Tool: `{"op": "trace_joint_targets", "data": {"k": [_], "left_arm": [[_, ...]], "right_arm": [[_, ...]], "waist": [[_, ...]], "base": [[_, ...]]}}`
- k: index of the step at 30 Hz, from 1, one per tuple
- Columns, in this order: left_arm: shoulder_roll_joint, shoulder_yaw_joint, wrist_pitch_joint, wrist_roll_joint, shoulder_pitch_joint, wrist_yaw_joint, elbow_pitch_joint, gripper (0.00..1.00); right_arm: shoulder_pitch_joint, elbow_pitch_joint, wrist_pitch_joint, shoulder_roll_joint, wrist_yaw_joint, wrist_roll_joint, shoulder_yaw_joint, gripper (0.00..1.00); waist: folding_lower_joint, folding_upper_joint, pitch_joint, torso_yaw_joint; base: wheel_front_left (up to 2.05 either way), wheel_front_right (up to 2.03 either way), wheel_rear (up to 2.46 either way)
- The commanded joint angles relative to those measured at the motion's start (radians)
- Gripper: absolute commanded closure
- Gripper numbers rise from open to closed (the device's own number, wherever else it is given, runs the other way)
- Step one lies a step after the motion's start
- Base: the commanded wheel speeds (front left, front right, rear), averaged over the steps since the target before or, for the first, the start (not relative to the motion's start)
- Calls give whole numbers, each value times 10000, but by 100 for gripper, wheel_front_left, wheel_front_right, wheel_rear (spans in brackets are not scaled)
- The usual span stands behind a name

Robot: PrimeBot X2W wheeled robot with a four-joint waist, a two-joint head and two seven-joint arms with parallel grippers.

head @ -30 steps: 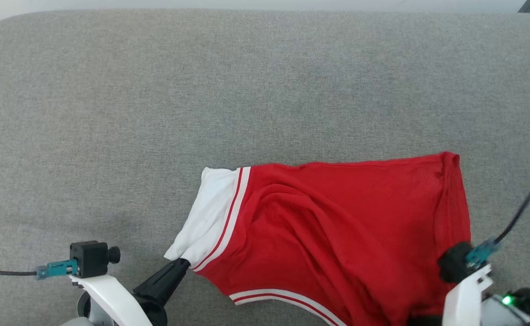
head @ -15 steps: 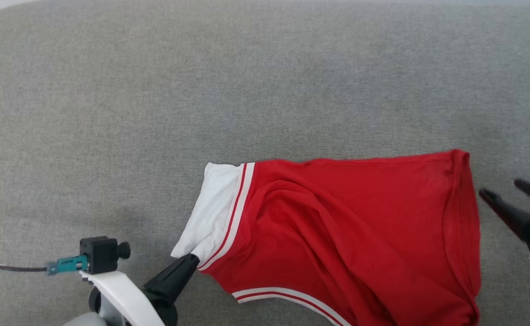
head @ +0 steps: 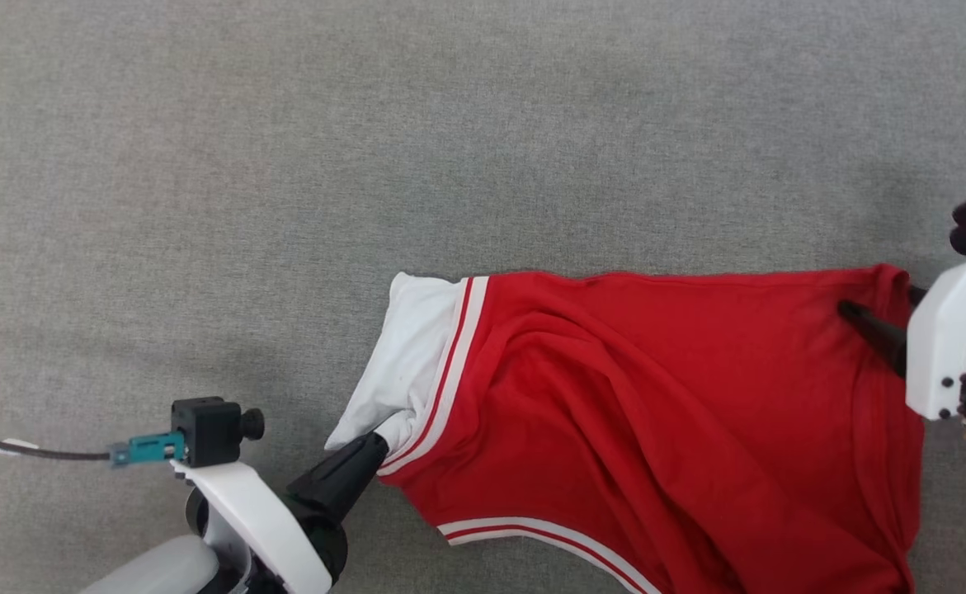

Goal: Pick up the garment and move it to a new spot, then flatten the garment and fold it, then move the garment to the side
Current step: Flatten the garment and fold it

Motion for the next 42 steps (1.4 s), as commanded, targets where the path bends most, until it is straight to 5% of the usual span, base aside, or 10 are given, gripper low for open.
{"op": "trace_joint_targets", "data": {"k": [1, 2, 3, 5, 15, 25, 35, 42], "left_arm": [[-29, -21, -51, 6, -213, 24, 50, 100], [-61, -59, -51, -27, -281, 24, 74, 100], [-75, -88, -51, -56, -323, 24, 100, 100], [-94, -171, -51, -94, -466, 24, 162, 100], [171, 390, -52, -12, -1792, 24, 196, 100], [670, 1809, 951, -1288, -5464, 24, 1098, 100], [396, 3619, 930, -1263, -9398, 24, 3348, 100], [153, 4192, 658, -1572, -10224, 25, 3413, 100]], "right_arm": [[30, 310, 11, 113, 1, 10, 247, 0], [-20, 468, -28, 129, 1, 67, 353, 15], [-82, 602, -49, 146, 1, 126, 442, 52], [-177, 812, -165, 170, 1, 259, 604, 100], [-1661, 961, -1543, 137, -1, 535, 109, 100], [-5663, 2249, -3266, 892, 1, -576, -892, 100], [-9394, 4329, -5740, 1985, -2, -2137, -1738, 100], [-10402, 5524, -7484, 2138, -16, -2805, -2445, 100]], "waist": [[0, 0, 30, 6], [0, 0, 42, 8], [0, 0, 47, 10], [0, 0, 36, -8], [0, 0, -23, -431], [0, 0, 664, -1166], [0, 0, 954, -1703], [0, 0, 608, -1733]], "base": [[0, 0, 0], [0, 0, 0], [0, 0, 0], [0, 0, 0], [0, 0, 0], [0, 0, 0], [0, 0, 0], [0, 0, 0]]}}
